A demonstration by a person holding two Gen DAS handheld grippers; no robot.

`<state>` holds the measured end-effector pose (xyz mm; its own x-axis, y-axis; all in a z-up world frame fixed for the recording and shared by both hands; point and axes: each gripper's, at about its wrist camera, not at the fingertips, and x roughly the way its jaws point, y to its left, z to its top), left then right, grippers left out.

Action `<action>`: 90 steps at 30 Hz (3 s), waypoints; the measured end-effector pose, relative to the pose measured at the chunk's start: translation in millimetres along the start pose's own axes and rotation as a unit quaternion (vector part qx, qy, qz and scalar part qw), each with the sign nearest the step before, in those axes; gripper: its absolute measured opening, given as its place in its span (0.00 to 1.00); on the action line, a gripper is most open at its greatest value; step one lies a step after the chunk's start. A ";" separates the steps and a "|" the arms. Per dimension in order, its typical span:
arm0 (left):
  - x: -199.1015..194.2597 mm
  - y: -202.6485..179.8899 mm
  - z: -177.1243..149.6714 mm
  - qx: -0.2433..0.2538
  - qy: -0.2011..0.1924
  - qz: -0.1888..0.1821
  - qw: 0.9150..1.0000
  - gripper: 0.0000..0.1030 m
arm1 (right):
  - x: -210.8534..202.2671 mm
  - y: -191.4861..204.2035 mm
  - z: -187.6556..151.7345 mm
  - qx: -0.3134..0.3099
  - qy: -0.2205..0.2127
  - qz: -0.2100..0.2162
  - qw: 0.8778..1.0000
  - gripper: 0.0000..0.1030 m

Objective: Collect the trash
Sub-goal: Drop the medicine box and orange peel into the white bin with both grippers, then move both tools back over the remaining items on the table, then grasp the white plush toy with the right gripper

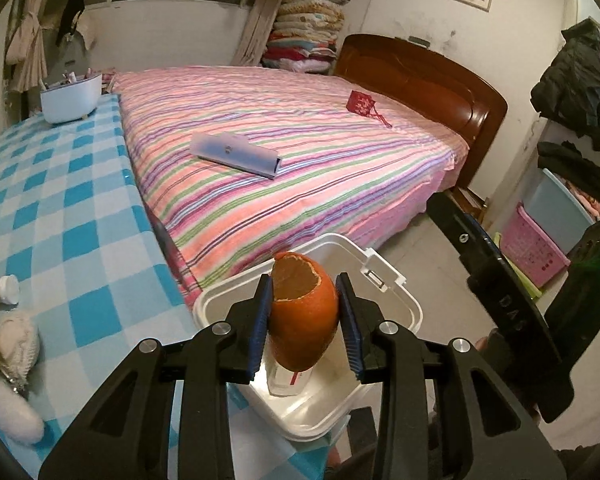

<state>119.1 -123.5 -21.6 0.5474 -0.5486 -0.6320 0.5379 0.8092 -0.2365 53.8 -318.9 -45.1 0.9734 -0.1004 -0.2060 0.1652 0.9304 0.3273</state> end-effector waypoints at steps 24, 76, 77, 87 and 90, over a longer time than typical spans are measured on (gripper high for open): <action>-57.5 23.0 4.0 0.000 -0.060 0.128 0.990 0.88 | 1.8 14.4 -1.0 -0.009 0.020 0.034 0.999 0.75; -221.7 293.8 -126.3 -0.264 -0.006 0.337 0.904 0.93 | 45.2 323.7 -159.6 -0.291 0.283 0.274 0.872 0.76; -221.4 294.1 -126.3 -0.264 -0.005 0.336 0.904 0.93 | 49.4 323.1 -161.6 -0.287 0.295 0.272 0.870 0.76; -212.5 296.5 -127.3 -0.261 0.008 0.336 0.905 0.93 | 46.4 294.6 -132.4 -0.192 0.291 0.320 0.881 0.42; -204.4 298.2 -128.3 -0.256 0.021 0.338 0.905 0.93 | 47.5 282.2 -122.2 -0.152 0.290 0.330 0.886 0.42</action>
<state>85.3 256.9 -57.6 0.6105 0.1089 -0.7845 -0.2850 0.9543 -0.0894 127.2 -18.0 -75.1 0.5828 0.6159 -0.5301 -0.5445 0.7802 0.3077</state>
